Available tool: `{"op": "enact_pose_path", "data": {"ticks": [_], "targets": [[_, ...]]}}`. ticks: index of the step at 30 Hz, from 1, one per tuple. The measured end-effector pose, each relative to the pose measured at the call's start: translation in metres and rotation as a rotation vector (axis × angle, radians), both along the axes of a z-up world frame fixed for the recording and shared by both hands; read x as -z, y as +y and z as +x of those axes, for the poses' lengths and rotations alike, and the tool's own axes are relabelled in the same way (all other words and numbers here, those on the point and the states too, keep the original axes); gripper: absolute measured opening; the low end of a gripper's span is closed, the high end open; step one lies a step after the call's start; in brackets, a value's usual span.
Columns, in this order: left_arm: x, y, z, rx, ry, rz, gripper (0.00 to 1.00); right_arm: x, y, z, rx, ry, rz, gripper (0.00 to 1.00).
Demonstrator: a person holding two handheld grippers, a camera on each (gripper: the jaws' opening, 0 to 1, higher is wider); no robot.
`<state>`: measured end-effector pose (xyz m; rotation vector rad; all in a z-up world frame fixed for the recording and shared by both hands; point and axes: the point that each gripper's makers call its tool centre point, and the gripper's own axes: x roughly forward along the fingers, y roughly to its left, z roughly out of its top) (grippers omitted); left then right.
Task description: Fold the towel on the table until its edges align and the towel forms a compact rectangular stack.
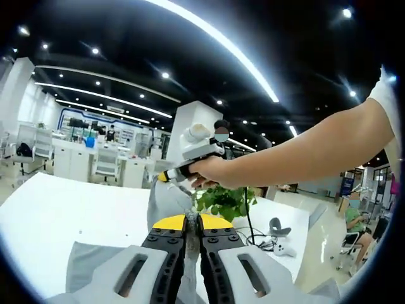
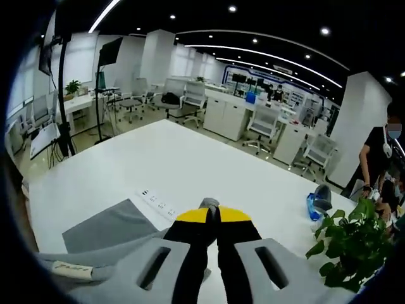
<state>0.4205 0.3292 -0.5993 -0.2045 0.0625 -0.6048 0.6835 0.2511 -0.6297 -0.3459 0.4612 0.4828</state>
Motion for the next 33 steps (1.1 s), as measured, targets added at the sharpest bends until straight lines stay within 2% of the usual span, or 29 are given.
{"op": "enact_pose_path", "data": {"ticks": [14,17,26,33], "targets": [[0.03,0.049,0.0,-0.101,0.051,0.005,0.07,0.021,0.063,0.004,-0.088,0.02,-0.007,0.01],[0.036,0.057,0.0,-0.118,0.065,0.004,0.07,0.025,0.073,0.015,-0.11,0.024,-0.01,0.01],[0.049,0.072,-0.003,-0.144,0.086,0.015,0.07,0.041,0.099,0.03,-0.156,0.034,-0.016,0.01],[0.069,0.086,-0.005,-0.171,0.122,0.015,0.07,0.058,0.12,0.026,-0.185,0.049,-0.021,0.01]]}}
